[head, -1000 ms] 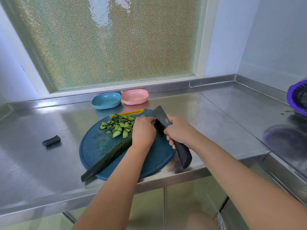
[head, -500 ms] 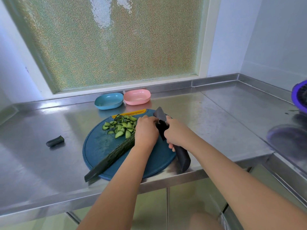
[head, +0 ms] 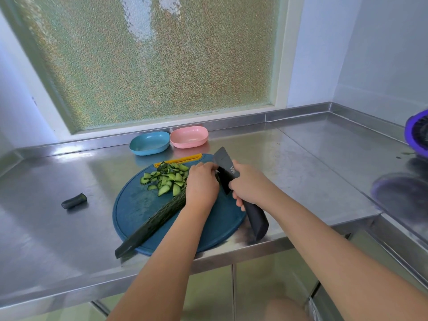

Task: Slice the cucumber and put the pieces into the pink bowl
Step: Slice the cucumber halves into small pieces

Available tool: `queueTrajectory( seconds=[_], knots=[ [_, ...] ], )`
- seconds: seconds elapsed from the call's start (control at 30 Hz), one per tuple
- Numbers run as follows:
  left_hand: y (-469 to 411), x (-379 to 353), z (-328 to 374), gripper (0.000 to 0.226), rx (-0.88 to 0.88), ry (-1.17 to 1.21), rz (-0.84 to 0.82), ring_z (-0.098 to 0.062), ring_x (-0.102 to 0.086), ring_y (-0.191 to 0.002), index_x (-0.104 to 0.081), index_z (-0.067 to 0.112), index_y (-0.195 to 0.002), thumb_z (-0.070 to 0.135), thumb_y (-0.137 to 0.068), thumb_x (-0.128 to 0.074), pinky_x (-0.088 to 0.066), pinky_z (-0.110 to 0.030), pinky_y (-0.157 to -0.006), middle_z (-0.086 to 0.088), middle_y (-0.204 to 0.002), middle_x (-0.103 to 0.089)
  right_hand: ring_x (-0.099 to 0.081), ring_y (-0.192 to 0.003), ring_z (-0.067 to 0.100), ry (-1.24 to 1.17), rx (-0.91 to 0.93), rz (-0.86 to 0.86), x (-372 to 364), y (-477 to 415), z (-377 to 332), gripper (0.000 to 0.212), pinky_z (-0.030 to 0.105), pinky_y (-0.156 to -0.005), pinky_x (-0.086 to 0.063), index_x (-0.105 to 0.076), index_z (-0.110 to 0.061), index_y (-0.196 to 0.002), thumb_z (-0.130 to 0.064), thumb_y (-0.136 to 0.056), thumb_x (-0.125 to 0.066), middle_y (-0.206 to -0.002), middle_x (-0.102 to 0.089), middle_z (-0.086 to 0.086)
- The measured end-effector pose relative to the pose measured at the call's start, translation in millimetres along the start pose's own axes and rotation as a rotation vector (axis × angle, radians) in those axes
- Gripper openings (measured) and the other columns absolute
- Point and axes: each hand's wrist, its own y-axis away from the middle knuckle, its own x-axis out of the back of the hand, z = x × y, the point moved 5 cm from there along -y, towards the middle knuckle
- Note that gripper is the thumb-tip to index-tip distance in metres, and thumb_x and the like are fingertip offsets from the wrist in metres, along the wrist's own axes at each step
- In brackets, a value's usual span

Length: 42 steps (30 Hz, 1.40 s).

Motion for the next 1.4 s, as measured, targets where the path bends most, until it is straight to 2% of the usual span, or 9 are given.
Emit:
queueTrajectory(
  seconds=[0.2, 0.43, 0.53, 0.7, 0.83, 0.97, 1.13, 1.23, 1.4],
  knots=[
    [-0.9, -1.4, -1.7, 0.028, -0.003, 0.01, 0.007, -0.029, -0.055, -0.096, -0.069, 0.007, -0.102, 0.001, -0.086, -0.047, -0.043, -0.034, -0.08, -0.014, -0.098, -0.066, -0.056, -0.048, 0.023, 0.025, 0.008, -0.002, -1.5, 5.0, -4.0, 0.063, 0.041, -0.06, -0.057, -0.028, -0.015, -0.143, 0.005, -0.084, -0.035, -0.076, -0.062, 0.019],
    [-0.8, -0.9, -1.5, 0.028, -0.008, 0.003, 0.013, -0.029, -0.055, -0.096, -0.067, 0.005, -0.103, 0.0, -0.087, -0.046, -0.044, -0.035, -0.08, -0.015, -0.098, -0.066, -0.064, -0.064, 0.032, 0.146, 0.008, -0.003, -5.4, 7.6, -9.0, 0.075, 0.047, -0.068, -0.059, -0.013, -0.021, -0.151, 0.007, -0.084, -0.033, -0.096, -0.065, 0.026],
    [-1.0, -1.8, -2.4, 0.027, -0.01, 0.001, 0.008, -0.029, -0.055, -0.097, -0.067, 0.004, -0.103, 0.0, -0.087, -0.046, -0.043, -0.035, -0.081, -0.015, -0.099, -0.066, -0.063, -0.06, 0.03, 0.146, 0.006, -0.008, -4.6, 7.5, -7.9, 0.078, 0.044, -0.066, -0.059, -0.008, -0.023, -0.152, 0.007, -0.085, -0.033, -0.103, -0.063, 0.026],
    [-0.6, 0.4, 0.0, 0.025, -0.022, 0.006, 0.016, -0.029, -0.057, -0.095, -0.068, 0.003, -0.099, -0.001, -0.086, -0.047, -0.038, -0.03, -0.082, -0.015, -0.098, -0.068, -0.061, -0.053, 0.025, 0.22, 0.016, -0.031, -9.6, 6.7, -8.9, 0.073, 0.039, -0.061, -0.059, -0.012, -0.016, -0.151, 0.006, -0.086, -0.035, -0.089, -0.065, 0.02],
    [1.0, 3.2, 2.8, 0.025, -0.028, 0.023, 0.027, -0.029, -0.058, -0.093, -0.069, 0.002, -0.097, -0.002, -0.084, -0.049, -0.036, -0.027, -0.082, -0.015, -0.097, -0.069, -0.062, -0.056, 0.024, 0.252, 0.003, -0.022, -11.2, 6.7, -9.3, 0.073, 0.035, -0.06, -0.057, -0.009, -0.017, -0.152, 0.004, -0.087, -0.035, -0.094, -0.069, 0.02],
    [1.3, 2.7, 2.2, 0.026, -0.039, 0.011, 0.021, -0.03, -0.057, -0.096, -0.069, 0.004, -0.099, -0.002, -0.084, -0.049, -0.037, -0.028, -0.082, -0.015, -0.098, -0.068, -0.059, -0.049, 0.021, 0.22, 0.003, -0.022, -8.0, 10.1, -7.9, 0.069, 0.031, -0.051, -0.053, -0.017, -0.014, -0.15, 0.005, -0.086, -0.034, -0.096, -0.067, 0.02],
    [-0.1, 3.1, 0.9, 0.025, -0.047, 0.033, 0.024, -0.03, -0.057, -0.094, -0.069, 0.003, -0.097, -0.003, -0.085, -0.049, -0.038, -0.03, -0.081, -0.014, -0.096, -0.069, -0.059, -0.054, 0.027, 0.106, -0.003, -0.001, -2.3, 11.6, -8.9, 0.064, 0.046, -0.067, -0.059, -0.025, -0.011, -0.146, 0.006, -0.084, -0.032, -0.094, -0.065, 0.024],
    [0.3, 3.4, 1.3, 0.025, -0.041, 0.043, 0.024, -0.029, -0.057, -0.093, -0.069, 0.003, -0.098, -0.003, -0.084, -0.049, -0.038, -0.031, -0.079, -0.014, -0.095, -0.069, -0.058, -0.051, 0.024, 0.095, -0.006, 0.007, -0.8, 8.6, -9.2, 0.065, 0.046, -0.067, -0.059, -0.025, -0.013, -0.146, 0.005, -0.084, -0.033, -0.095, -0.064, 0.023],
    [-0.9, 1.2, -1.4, 0.026, -0.027, 0.057, 0.021, -0.025, -0.057, -0.094, -0.069, 0.008, -0.099, -0.001, -0.085, -0.048, -0.043, -0.031, -0.078, -0.01, -0.095, -0.069, -0.061, -0.057, 0.026, 0.059, -0.025, -0.013, -1.3, 2.5, -4.4, 0.073, 0.044, -0.068, -0.059, -0.015, -0.02, -0.152, 0.001, -0.085, -0.036, -0.072, -0.065, 0.015]
  ],
)
